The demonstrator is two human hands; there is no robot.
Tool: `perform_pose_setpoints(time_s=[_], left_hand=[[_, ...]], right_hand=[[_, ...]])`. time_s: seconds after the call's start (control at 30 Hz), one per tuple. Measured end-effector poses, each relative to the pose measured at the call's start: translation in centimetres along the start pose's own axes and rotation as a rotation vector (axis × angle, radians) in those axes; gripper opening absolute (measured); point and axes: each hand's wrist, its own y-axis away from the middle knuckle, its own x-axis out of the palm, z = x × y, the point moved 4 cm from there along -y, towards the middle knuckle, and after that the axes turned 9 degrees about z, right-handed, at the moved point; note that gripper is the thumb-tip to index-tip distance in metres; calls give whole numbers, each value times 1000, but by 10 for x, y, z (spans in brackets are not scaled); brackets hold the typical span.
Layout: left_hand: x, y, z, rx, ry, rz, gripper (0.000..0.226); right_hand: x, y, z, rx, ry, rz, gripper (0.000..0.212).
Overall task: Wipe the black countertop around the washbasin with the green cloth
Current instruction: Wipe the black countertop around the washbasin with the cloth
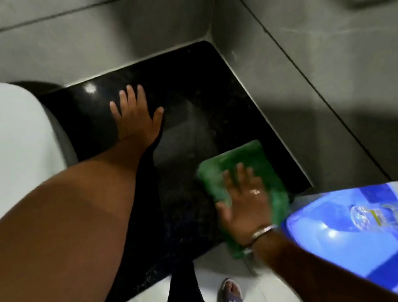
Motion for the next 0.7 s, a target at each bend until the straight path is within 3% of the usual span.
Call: perform_pose_setpoints(time_s=[0.1, 0.2, 0.33, 0.43, 0.53, 0.7], left_hand=[[-2, 58, 17, -48, -40, -62, 75], [4, 115, 26, -163, -34, -78, 72], [14, 159, 37, -226, -40, -81, 71], [13, 155, 37, -231, -25, -81, 71], [16, 150, 36, -242, -23, -62, 71], [13, 148, 40, -210, -9, -26, 72]], right_hand=[[22, 30, 62, -278, -26, 61, 77], [13, 26, 34, -446, 24, 49, 72], [-5, -8, -64, -152, 54, 34, 72], [-11, -14, -83, 2, 5, -13, 76], [-5, 2, -34, 75, -21, -64, 76], [32, 46, 97, -186, -42, -33, 74]])
